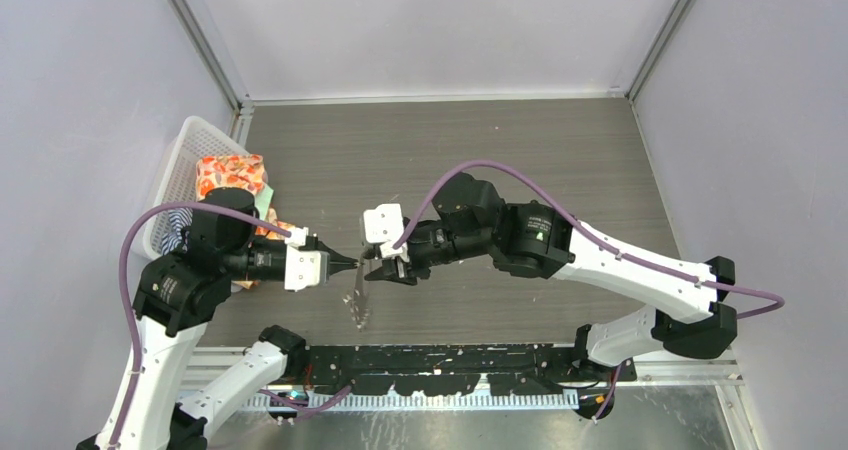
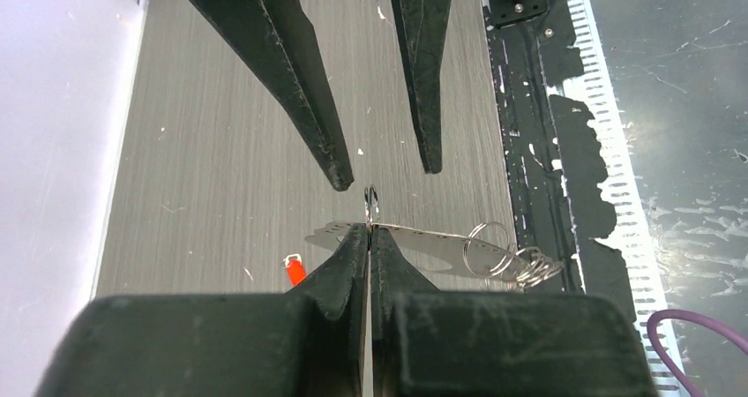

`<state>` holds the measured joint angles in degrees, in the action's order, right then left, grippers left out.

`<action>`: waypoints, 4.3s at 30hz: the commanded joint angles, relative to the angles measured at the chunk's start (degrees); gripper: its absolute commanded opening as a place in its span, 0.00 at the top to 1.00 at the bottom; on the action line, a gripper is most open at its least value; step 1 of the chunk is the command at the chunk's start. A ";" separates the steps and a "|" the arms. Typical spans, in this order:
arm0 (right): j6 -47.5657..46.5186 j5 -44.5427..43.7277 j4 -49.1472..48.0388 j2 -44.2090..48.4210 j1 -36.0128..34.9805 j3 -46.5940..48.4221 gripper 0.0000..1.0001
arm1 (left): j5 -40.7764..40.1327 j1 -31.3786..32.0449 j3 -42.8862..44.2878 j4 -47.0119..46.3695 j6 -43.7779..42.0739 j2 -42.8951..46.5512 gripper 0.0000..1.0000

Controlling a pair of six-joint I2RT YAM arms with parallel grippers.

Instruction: Put the keys on the keyring

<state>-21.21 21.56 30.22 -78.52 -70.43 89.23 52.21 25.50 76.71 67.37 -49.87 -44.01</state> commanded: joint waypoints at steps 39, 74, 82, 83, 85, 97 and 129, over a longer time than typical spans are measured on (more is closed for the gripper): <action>2.18 -7.48 -15.99 6.25 -3.13 -5.92 0.99 | 2.48 0.17 -0.84 -3.51 11.30 3.29 0.55; 13.15 -3.31 -32.14 11.69 -3.09 -17.44 0.99 | 6.78 0.17 -4.37 -17.01 33.47 5.12 0.86; 12.52 -2.22 -29.17 10.57 -3.12 -15.78 0.99 | 5.53 0.17 -4.26 -17.01 34.13 4.31 0.89; 12.47 -2.08 -29.10 10.50 -3.13 -15.78 0.99 | 5.35 0.17 -4.33 -17.01 34.12 4.29 0.89; 12.42 -2.05 -29.19 10.35 -3.14 -15.68 0.99 | 4.59 0.17 -4.54 -17.10 34.55 4.16 0.82; 12.18 -2.93 -28.97 10.81 -3.07 -15.96 0.99 | 3.78 0.17 -4.67 -17.07 34.44 4.01 0.84; 11.35 -16.52 -23.01 21.27 -3.13 -19.84 0.45 | 5.51 0.08 -14.72 -11.66 -22.51 19.56 1.00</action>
<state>-9.74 8.23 6.50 -57.01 -73.38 70.13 56.60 25.56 62.28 56.66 -63.24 -24.73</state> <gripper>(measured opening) 0.552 0.015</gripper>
